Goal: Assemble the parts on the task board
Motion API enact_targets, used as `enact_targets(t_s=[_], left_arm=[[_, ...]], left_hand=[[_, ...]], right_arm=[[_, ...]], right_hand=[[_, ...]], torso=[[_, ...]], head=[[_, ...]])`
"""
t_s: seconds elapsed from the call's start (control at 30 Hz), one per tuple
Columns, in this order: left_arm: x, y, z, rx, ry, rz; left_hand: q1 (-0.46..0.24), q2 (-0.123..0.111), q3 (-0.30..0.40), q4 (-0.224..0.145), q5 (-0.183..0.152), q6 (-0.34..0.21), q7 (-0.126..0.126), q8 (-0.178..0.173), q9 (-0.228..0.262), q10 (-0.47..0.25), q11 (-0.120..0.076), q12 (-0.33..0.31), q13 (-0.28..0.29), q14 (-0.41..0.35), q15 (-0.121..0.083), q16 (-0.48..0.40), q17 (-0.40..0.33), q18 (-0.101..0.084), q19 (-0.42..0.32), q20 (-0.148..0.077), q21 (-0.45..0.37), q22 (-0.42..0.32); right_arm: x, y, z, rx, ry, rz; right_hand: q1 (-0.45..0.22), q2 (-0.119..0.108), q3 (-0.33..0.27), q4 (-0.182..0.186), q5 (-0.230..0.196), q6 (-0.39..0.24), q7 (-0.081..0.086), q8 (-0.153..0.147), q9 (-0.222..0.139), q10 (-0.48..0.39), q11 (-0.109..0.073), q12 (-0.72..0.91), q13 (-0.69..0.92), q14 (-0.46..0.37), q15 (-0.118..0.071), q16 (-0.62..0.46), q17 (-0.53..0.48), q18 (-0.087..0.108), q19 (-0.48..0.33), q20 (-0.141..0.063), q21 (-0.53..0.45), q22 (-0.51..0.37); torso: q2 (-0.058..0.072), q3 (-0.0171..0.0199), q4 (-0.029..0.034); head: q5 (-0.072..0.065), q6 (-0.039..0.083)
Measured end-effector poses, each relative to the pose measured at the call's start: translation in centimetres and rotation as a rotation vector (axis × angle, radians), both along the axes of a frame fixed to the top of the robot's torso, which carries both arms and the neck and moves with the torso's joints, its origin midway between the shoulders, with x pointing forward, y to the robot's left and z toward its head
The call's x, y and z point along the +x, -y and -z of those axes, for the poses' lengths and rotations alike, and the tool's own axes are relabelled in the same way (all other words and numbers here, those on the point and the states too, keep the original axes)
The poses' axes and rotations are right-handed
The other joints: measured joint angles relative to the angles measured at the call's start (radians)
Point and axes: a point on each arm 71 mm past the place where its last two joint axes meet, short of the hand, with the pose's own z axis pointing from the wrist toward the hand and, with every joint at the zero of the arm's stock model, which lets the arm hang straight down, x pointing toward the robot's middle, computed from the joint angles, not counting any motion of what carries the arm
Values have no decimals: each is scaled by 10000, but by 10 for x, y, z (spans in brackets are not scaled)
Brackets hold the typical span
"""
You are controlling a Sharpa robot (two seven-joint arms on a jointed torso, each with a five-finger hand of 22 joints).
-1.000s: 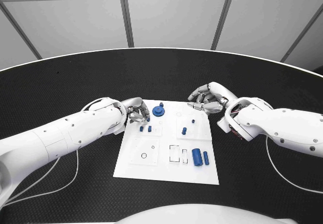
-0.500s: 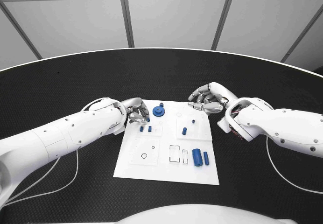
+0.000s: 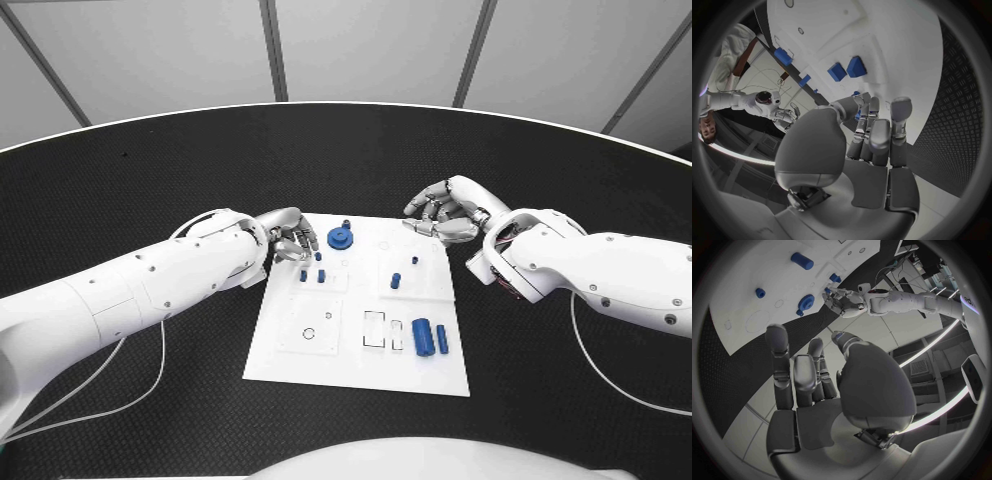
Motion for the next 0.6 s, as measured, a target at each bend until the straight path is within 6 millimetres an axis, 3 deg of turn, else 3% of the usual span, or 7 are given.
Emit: enact_targets(t_s=[0.13, 0.37, 0.5, 0.6], left_arm=[[0, -3, -1, -89, 133, -17], [1, -18, -13, -999, 159, -426], [1, -31, -23, -1947, -184, -946], [-2, -42, -29, -2970, -575, -1438]], left_hand=[[0, 0, 27, -27, 0, 0, 0, 0, 0, 0, 0, 0, 13, 0, 0, 0, -9, 0, 0, 0, 0, 0], [60, -60, 113, -112, 83, 76, 74, 0, 1, -77, 78, -122, 22, -135, 126, -40, -419, -1, -211, 59, -200, -381], [60, -60, 153, -94, 111, 110, 108, 0, -16, -165, 165, -202, -7, -538, 143, -315, -1303, -1, -542, 77, -506, -930], [-3, -122, 154, -94, 112, 115, 104, 0, -27, -234, 160, -264, -35, -793, 160, -518, -1930, 155, -779, 102, -759, -1352]], right_arm=[[0, 2, 0, -22, -7, 44], [4, 15, 4, -260, -320, 233], [5, 23, 7, -735, -642, 143], [4, 26, 10, -1508, -828, -121]], right_hand=[[0, 0, 18, -19, 0, 0, 0, 0, 0, -65, 18, -224, -177, 0, 0, 0, -8, 0, 0, 0, -38, -25], [370, -142, 692, -465, 0, 58, 58, 0, -7, -640, 95, -1788, -1395, 0, 0, 0, 198, 1, 135, 46, -100, 23], [556, -207, 1132, -881, -11, 113, 113, 0, -34, -737, 159, -2989, -2428, 0, 0, 146, 413, -1, 322, 73, 320, 391], [556, -207, 1310, -1060, -247, 164, 164, 0, -47, -793, 215, -3634, -3014, 22, 22, 320, 611, 1, 422, 93, 707, 719]], torso=[[-1, 0, -2], [-48, 0, -24], [-108, -3, -67], [-178, -12, -98]], head=[[0, -2], [-13, 19], [-17, 48], [-46, 58]])
